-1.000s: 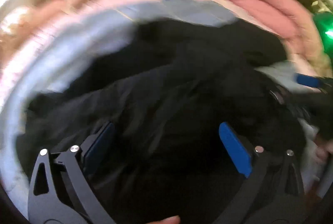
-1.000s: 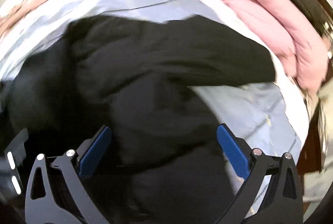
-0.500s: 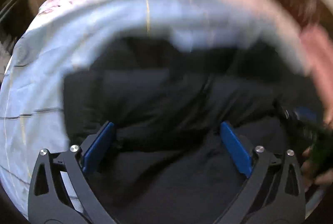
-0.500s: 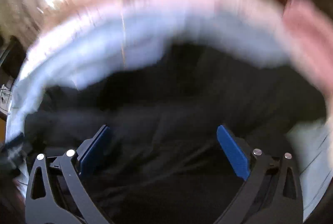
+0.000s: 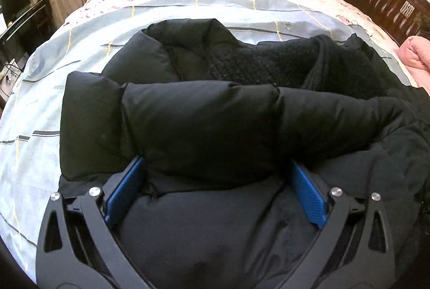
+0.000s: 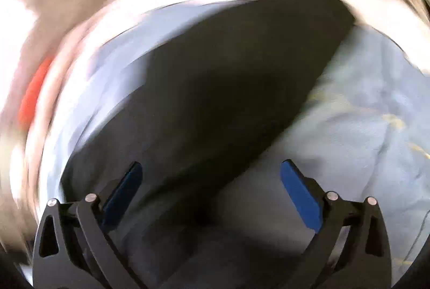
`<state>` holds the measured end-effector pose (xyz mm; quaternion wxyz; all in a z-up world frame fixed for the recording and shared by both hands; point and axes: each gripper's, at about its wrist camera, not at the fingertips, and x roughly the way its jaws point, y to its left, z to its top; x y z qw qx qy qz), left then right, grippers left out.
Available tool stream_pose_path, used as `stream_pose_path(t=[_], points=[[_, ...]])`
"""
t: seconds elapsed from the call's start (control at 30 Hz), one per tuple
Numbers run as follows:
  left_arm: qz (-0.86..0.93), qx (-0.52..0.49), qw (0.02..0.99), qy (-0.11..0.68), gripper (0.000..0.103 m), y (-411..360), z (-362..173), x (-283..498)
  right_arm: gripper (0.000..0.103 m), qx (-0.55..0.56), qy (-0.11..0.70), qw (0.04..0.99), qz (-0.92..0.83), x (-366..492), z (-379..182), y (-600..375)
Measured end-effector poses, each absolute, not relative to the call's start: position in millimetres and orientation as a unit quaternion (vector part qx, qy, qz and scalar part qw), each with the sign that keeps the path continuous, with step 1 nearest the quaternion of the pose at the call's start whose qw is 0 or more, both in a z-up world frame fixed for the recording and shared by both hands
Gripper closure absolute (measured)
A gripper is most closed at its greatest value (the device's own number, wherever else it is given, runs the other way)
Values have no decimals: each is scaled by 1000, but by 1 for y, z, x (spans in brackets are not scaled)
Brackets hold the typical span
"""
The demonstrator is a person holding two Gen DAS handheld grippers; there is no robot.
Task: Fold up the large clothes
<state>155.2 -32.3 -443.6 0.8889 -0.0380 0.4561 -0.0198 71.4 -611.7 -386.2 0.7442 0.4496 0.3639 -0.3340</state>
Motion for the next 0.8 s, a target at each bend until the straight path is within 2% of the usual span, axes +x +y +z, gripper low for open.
stream_pose_path(t=[0.13,0.3,0.33,0.4,0.43,0.47,0.5,0.63,0.8], points=[[-12,-41,895,444,2,-33,-445,154,1,570,318,688,-317,52,-428,-689],[2,-39,897,440,2,-37,-447,156,1,561,275,713,-318,60,-416,-705],[4,-39,897,441,2,-37,-447,156,4,553,273,719,-320,62,-412,-703],[8,-40,897,441,2,-38,-448,158,19,537,281,725,-327,65,-413,-705],[11,-40,897,441,2,-38,-448,158,35,530,285,726,-332,65,-413,-703],[14,-40,897,440,2,-38,-448,159,60,527,281,732,-329,71,-416,-703],[16,-40,897,439,2,-39,-448,159,69,524,280,737,-323,75,-415,-708],[15,-41,898,438,2,-37,-448,159,85,416,319,782,-336,100,-381,-696],[15,-42,899,437,2,-39,-448,158,86,119,314,920,-204,138,-280,-578]])
